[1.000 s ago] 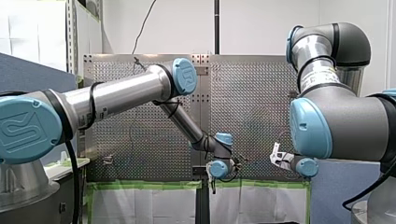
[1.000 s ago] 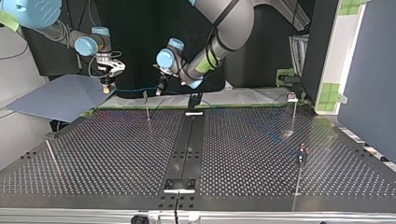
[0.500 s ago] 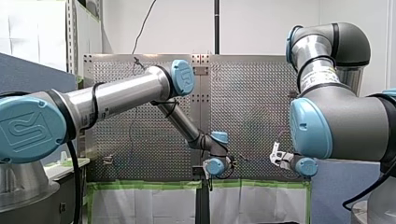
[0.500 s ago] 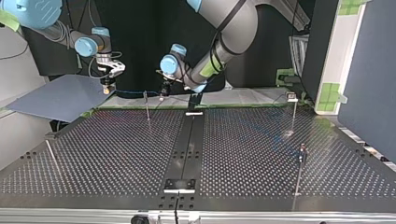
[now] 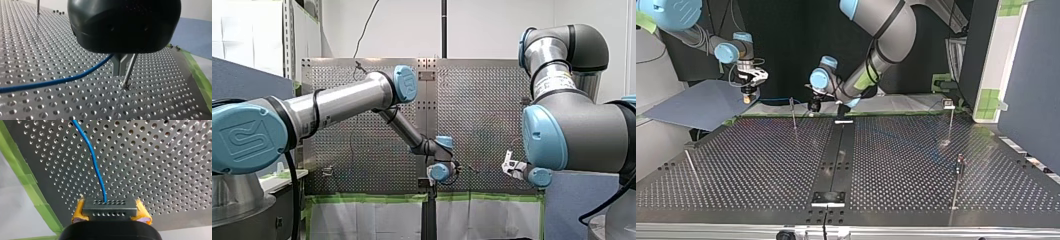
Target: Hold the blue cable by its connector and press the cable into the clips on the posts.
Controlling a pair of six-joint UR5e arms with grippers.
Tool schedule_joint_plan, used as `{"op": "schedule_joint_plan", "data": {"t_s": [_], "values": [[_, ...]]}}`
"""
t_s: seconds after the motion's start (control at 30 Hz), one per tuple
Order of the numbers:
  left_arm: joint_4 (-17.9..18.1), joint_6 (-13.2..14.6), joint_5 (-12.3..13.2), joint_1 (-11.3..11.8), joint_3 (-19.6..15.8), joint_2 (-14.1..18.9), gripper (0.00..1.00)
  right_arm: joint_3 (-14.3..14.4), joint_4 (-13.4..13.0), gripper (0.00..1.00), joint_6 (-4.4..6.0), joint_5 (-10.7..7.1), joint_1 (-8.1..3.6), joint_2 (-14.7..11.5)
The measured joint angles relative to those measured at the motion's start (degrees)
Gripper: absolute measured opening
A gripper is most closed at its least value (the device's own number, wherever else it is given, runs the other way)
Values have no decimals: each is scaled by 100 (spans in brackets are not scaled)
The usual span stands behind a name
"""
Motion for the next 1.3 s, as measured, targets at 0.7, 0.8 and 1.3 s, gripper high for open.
{"op": "schedule_joint_plan", "data": {"t_s": [0.7,0.8,1.3], "values": [[-384,76,186,10,352,-286,0,-77,8,0,-33,222,8,6],[-391,76,194,47,363,-287,0,-123,16,0,-17,269,-2,9],[-442,88,224,285,421,-290,0,-316,19,0,-9,316,-86,13]]}}
